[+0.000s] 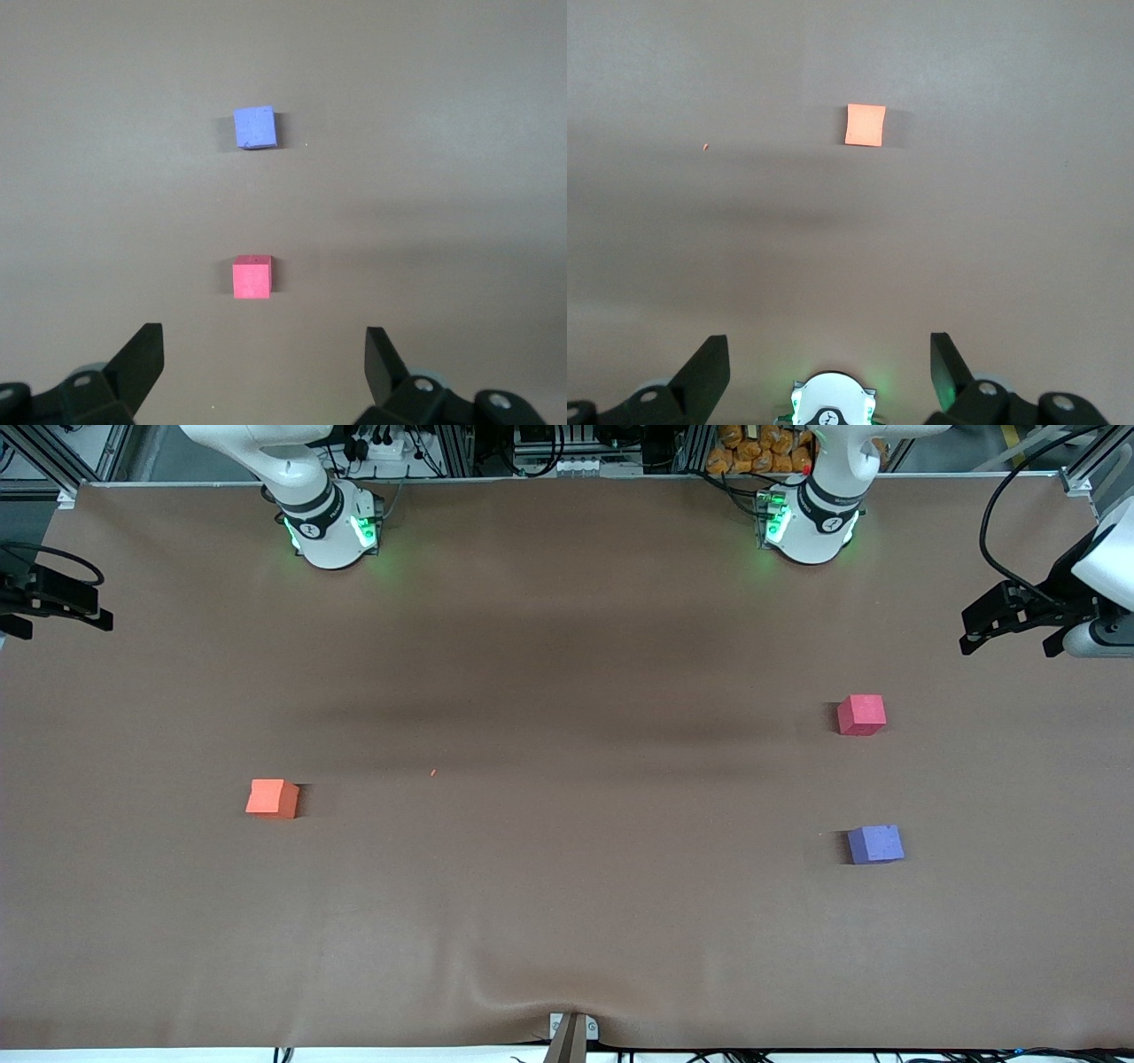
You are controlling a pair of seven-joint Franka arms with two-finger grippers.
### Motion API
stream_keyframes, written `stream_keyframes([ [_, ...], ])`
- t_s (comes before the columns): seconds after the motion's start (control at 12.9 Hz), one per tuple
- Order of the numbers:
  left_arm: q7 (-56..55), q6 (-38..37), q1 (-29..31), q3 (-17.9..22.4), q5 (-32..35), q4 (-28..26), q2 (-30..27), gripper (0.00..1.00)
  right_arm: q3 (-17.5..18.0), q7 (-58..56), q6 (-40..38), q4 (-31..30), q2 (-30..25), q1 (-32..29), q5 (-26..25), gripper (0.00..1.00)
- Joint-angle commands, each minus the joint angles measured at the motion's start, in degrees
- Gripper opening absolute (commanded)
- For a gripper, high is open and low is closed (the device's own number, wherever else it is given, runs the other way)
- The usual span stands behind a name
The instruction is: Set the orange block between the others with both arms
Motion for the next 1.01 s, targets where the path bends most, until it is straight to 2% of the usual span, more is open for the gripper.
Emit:
stream_keyframes([
  [0.0, -0.63, -2.23, 0.57, -0.19, -0.52, 1.59, 0.13, 1.0, 0.46, -0.14, -0.04, -2.06, -1.74, -0.1, -1.14, 1.0],
  [0.23, -0.19, -3.2, 0.48, -0.19, 0.18, 3.43, 1.35, 1.0, 0.46, -0.23, -0.57, -2.68, -1.82, -0.37, -1.23, 1.0],
  [0.93, -0.72, -3.38, 0.75, -0.02, 0.09, 3.08, 1.89, 1.0, 0.46, -0.23, 0.49, -2.59, -1.12, -1.07, -1.14, 1.0],
])
